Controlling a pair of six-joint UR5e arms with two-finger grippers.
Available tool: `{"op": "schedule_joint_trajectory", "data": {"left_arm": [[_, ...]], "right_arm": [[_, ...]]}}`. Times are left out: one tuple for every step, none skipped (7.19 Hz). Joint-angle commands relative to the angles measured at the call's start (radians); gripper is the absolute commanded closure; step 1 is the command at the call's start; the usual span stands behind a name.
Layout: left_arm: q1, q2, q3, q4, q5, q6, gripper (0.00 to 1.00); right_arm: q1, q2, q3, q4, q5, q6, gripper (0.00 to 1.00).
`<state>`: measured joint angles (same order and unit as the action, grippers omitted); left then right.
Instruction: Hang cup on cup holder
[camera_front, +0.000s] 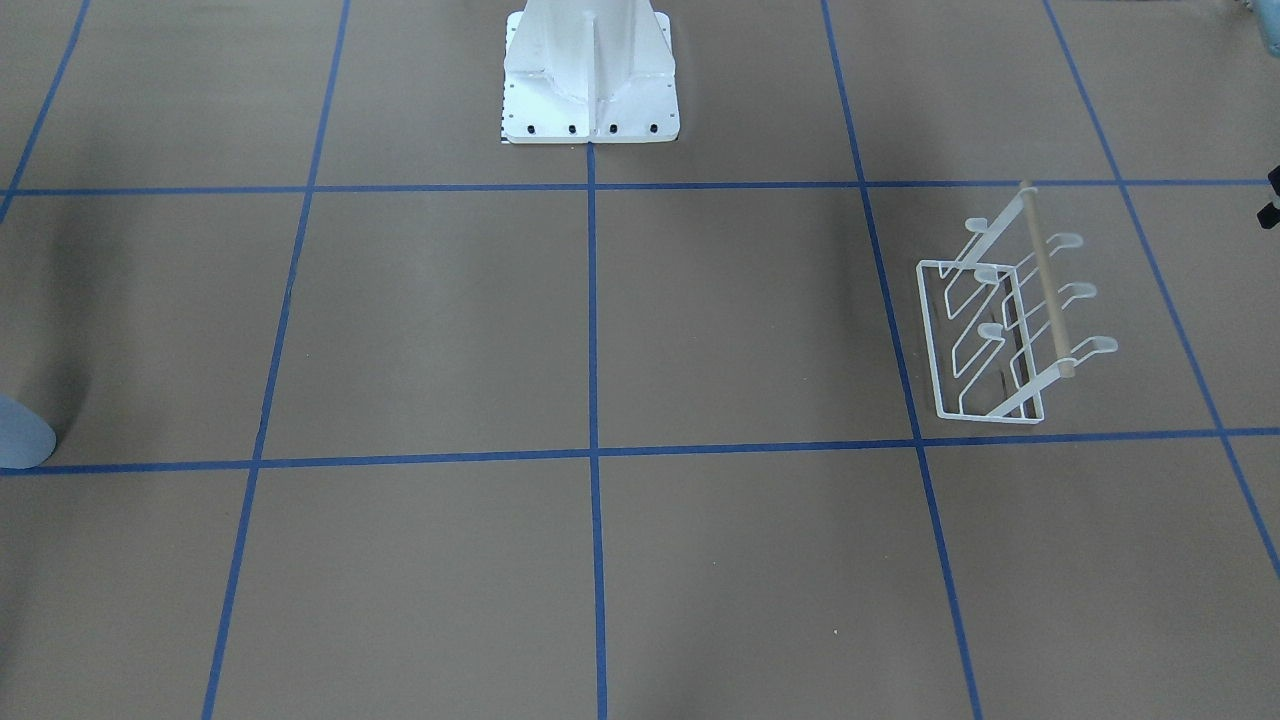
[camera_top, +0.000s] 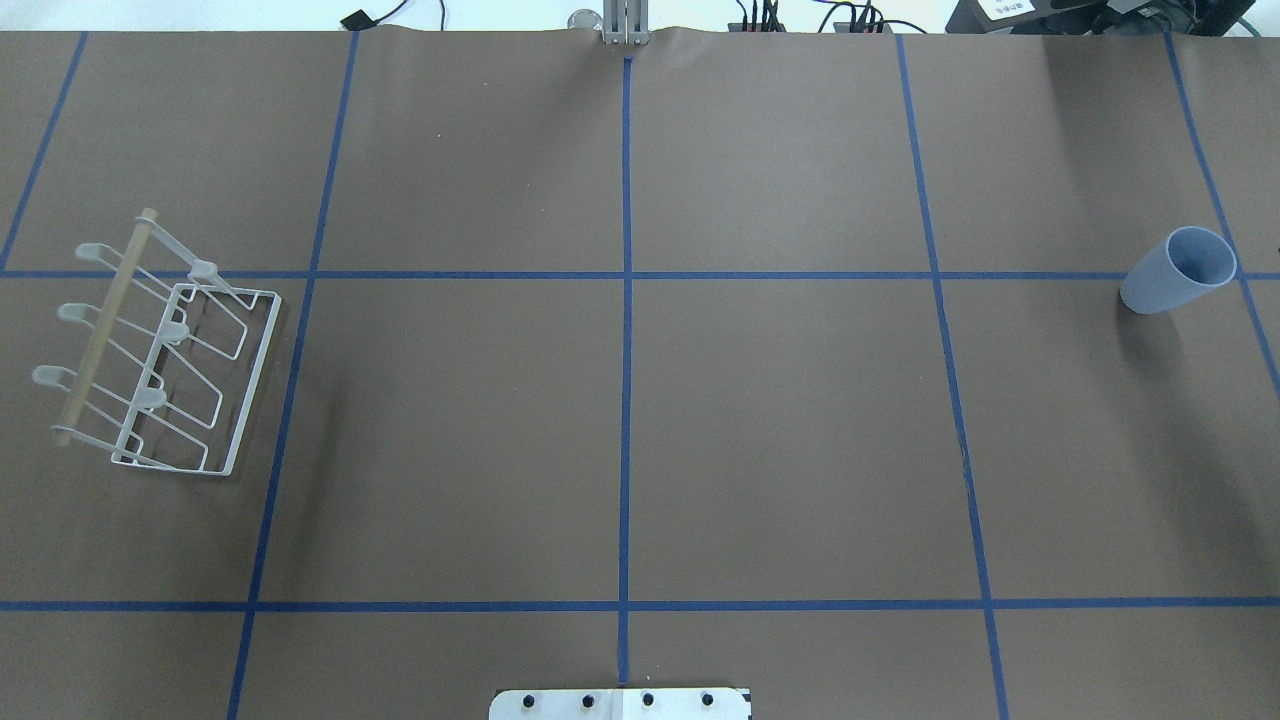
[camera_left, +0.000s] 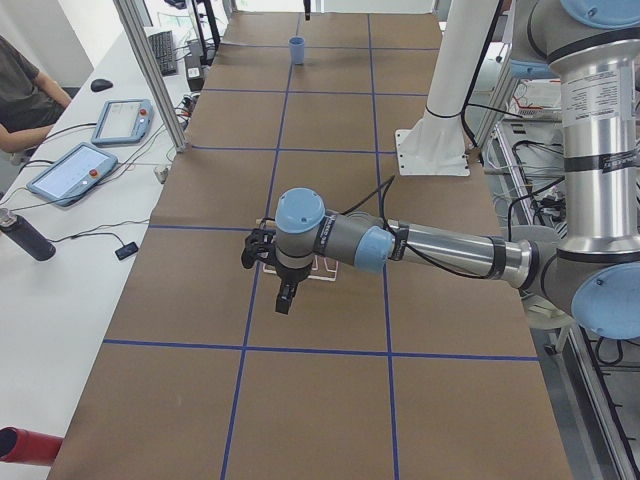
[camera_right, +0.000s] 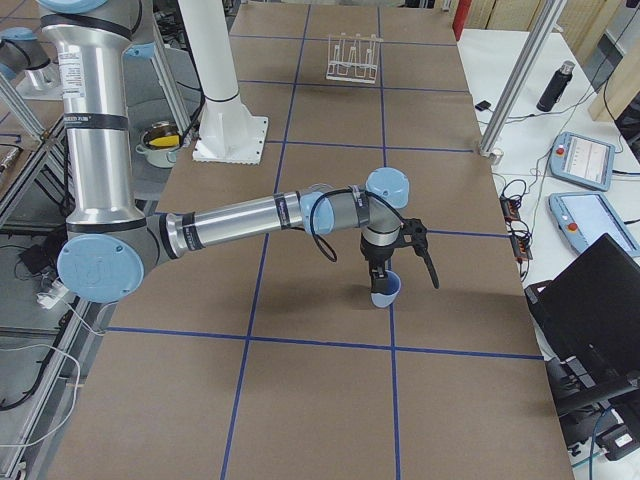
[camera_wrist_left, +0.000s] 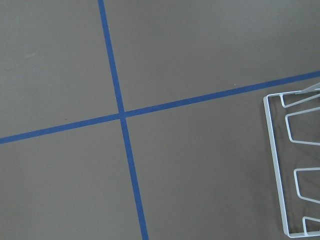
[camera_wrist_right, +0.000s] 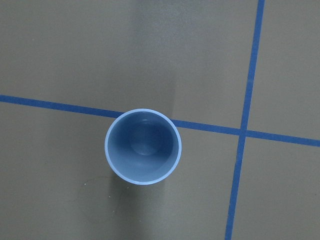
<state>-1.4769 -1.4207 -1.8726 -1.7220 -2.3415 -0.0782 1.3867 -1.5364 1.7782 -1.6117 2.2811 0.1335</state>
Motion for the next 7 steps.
{"op": "schedule_joint_trajectory", "data": {"left_arm": [[0.001,0.000,-0.016,-0.007,0.019,-0.002,0.01],[0.003,0.000,-0.002,-0.010,0.022,-0.002,0.01],[0.003,0.000,-0.002,-0.013,0.019,-0.002,0.01],[0.001,0.003,-0.003,-0.014,0.018,0.000,0.01],[0.003,0.009,-0.017,-0.017,0.018,0.000,0.01],[0.006,0.009,-0.011,-0.019,0.018,-0.002,0.01],[0.007,0.009,-0.010,-0.021,0.018,0.001,0.01]], "right_arm": [[0.000,-0.001,0.003,-0.001,0.000,0.000,0.00],[0.000,-0.001,0.001,0.001,0.000,0.000,0.00],[0.000,0.001,0.004,0.001,0.000,-0.002,0.00],[0.000,0.001,0.000,0.001,0.000,0.000,0.00],[0.000,0.001,0.004,0.001,0.000,0.002,0.00],[0.000,-0.001,0.001,0.001,0.001,0.002,0.00],[0.000,-0.002,0.001,0.001,0.001,0.002,0.00]]}}
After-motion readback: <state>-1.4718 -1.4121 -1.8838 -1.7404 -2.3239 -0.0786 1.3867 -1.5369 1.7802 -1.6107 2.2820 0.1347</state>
